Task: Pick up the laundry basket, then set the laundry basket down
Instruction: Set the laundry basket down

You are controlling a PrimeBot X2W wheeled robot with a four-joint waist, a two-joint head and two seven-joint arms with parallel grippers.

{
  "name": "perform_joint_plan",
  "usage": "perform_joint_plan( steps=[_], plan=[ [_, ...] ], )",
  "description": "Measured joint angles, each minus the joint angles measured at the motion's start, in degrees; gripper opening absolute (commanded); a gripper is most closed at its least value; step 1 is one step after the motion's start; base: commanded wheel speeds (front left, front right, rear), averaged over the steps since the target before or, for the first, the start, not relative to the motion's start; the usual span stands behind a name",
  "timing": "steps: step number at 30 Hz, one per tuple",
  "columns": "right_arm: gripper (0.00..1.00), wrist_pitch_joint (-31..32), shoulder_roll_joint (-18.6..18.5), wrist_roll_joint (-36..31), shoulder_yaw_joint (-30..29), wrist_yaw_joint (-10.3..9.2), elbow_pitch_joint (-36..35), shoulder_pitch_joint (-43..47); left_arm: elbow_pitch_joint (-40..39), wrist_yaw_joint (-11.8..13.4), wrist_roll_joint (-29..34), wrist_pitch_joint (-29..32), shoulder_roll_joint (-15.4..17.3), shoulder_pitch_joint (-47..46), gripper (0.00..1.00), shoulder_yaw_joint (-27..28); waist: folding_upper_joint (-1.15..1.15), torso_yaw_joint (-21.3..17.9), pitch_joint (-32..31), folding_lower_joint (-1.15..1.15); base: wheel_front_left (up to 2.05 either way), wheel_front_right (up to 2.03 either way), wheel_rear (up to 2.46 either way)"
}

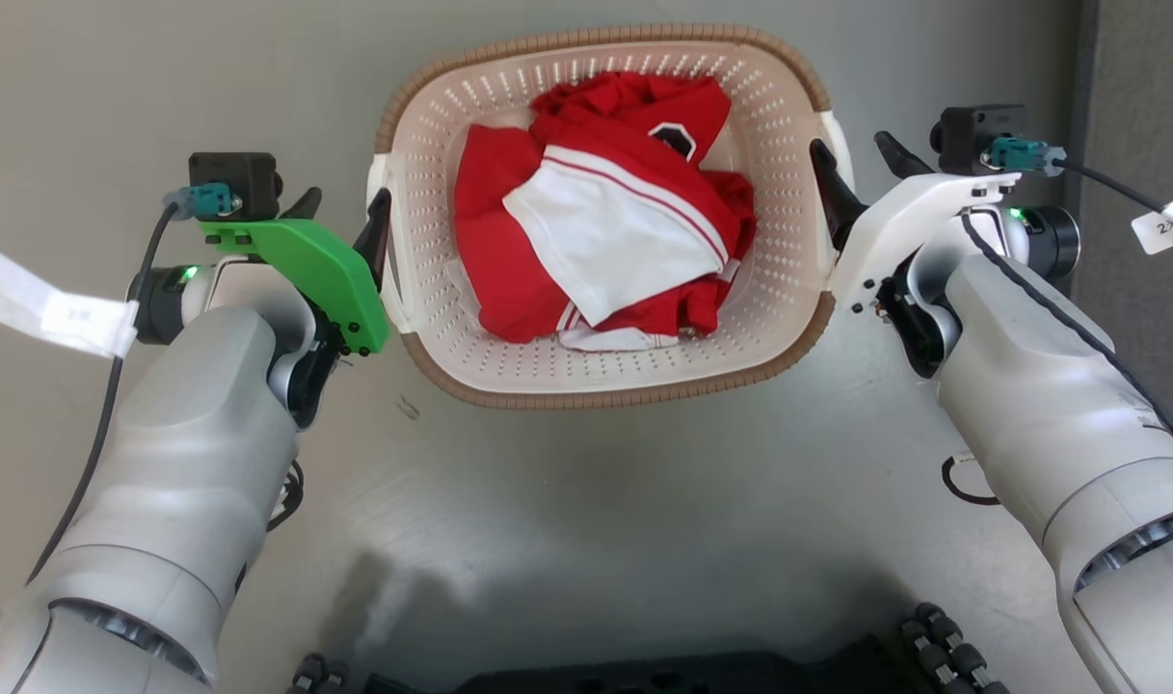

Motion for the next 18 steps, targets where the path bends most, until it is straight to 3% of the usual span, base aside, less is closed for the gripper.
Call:
perform_joint_plan(
  steps=[6, 18],
  plan=[
    [1.00, -0.3, -0.2, -1.2, 0.5, -0.35, -1.9, 0.3, -0.1, 0.0, 0.6, -3.5, 1.5, 0.5, 1.00, -1.1, 0.00, -0.2, -3.3, 0.00, 0.00, 0.00, 0.00],
    [1.00, -0.4, -1.4, -2.4, -4.9, -4.24, -14.4, 6.0, -1.9, 0.0, 1.7, -5.7, 2.8, 3.8, 1.00, -0.9, 0.00, -1.2, -11.4, 0.00, 0.00, 0.00, 0.00]
  ],
)
